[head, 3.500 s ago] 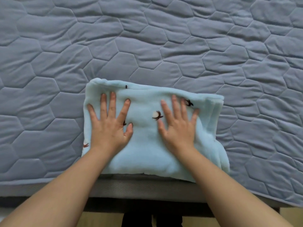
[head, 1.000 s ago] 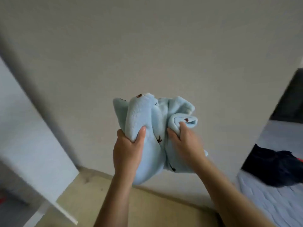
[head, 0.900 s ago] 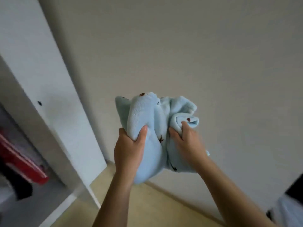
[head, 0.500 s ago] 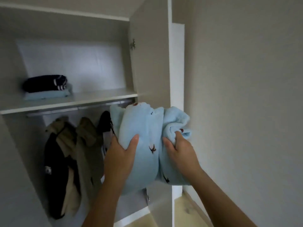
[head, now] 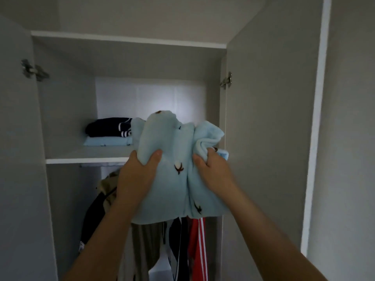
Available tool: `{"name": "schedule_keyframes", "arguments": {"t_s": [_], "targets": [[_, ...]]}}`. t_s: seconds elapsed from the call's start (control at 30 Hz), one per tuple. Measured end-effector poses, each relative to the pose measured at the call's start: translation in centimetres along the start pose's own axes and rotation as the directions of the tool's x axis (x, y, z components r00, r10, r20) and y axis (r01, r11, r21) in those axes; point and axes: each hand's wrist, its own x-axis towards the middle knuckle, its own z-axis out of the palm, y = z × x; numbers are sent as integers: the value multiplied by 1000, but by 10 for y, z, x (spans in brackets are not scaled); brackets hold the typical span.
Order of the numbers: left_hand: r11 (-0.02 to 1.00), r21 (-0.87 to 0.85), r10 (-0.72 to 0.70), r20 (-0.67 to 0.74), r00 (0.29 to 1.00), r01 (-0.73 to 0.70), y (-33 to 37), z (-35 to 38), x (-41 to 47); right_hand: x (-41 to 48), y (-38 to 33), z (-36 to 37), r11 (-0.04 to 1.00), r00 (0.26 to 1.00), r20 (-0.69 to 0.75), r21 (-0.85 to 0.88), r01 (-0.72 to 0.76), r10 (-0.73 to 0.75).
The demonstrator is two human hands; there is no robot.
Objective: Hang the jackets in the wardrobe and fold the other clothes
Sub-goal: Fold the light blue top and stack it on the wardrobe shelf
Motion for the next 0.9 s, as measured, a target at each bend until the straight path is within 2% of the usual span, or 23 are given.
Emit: {"name": "schedule_keyframes", "arguments": {"t_s": [0.23, 0.33, 0.47, 0.57, 0.67, 0.77, 0.83, 0.9], "targets": [[996, 84, 13, 27, 1000, -15, -7, 30, 125, 148, 19, 33, 992, 994, 107, -120, 50, -38], [993, 117, -11, 64, 998, 3, -9, 38, 189, 210, 24, 50, 995, 988, 157, -98, 26, -11], [989, 139, -77, 168, 983, 54, -22, 49, 278, 287, 36, 76, 995, 982, 166, -70, -76, 86], [983, 36, -184, 207, 961, 180, -39, 44, 345, 340, 56, 83, 983, 970, 162, 2, -186, 183], [941, -118, -274, 280, 920, 317, -74, 31, 401, 377, 92, 79, 932, 931, 112, 67, -356, 348], [901, -139, -361, 281, 889, 410, -122, 39, 432, 390, 148, 90, 796, 836, 217, 259, -547, 504], [866, -58, -459, 305, 834, 497, -156, 58, 437, 392, 185, 111, 759, 778, 252, 189, -623, 575], [837, 80, -539, 293, 790, 541, -184, 74, 437, 390, 210, 134, 785, 741, 306, -34, -619, 598]]}}
